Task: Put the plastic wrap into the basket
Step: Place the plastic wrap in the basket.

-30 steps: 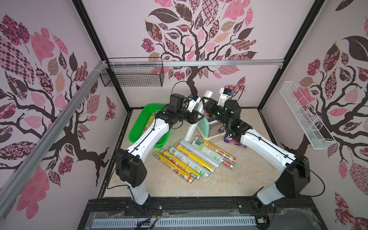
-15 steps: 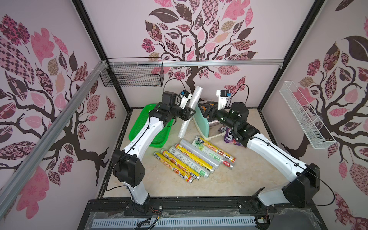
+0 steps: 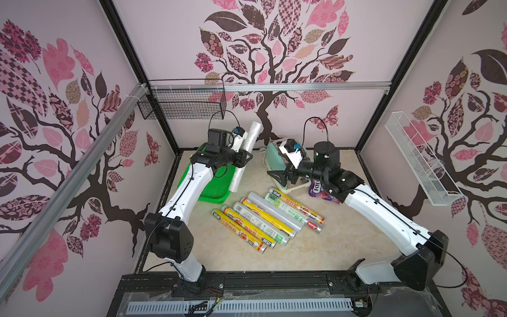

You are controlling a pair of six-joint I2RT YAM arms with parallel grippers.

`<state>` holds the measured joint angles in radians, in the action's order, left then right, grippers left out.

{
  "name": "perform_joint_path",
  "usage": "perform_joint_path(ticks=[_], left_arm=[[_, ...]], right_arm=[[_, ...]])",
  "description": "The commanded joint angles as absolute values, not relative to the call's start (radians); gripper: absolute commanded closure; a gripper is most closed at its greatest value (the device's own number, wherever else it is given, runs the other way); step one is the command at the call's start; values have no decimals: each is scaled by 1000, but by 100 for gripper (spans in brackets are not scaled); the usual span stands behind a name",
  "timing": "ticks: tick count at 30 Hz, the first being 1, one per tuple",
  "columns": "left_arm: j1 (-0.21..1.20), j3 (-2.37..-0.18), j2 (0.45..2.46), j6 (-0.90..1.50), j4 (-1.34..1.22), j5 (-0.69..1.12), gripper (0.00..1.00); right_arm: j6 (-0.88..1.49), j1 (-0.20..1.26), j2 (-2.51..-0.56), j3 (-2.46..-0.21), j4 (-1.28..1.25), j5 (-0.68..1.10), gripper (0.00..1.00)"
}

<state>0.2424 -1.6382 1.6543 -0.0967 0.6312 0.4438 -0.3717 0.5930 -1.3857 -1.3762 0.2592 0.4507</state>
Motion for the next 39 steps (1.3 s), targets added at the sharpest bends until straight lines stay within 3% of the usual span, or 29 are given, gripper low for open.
perform_joint_path(ticks=[1, 17, 39], left_arm=[[199, -1634, 1630, -132, 678, 485, 61], [94, -1578, 1737, -320, 717, 282, 63], [75, -1622, 1946, -227, 540, 40, 64]], right_arm=[[-437, 602, -1379, -1365, 261, 453, 1], [-397, 614, -1473, -1353, 296, 396, 1], [-413, 614, -1460, -1321, 345, 373, 1]])
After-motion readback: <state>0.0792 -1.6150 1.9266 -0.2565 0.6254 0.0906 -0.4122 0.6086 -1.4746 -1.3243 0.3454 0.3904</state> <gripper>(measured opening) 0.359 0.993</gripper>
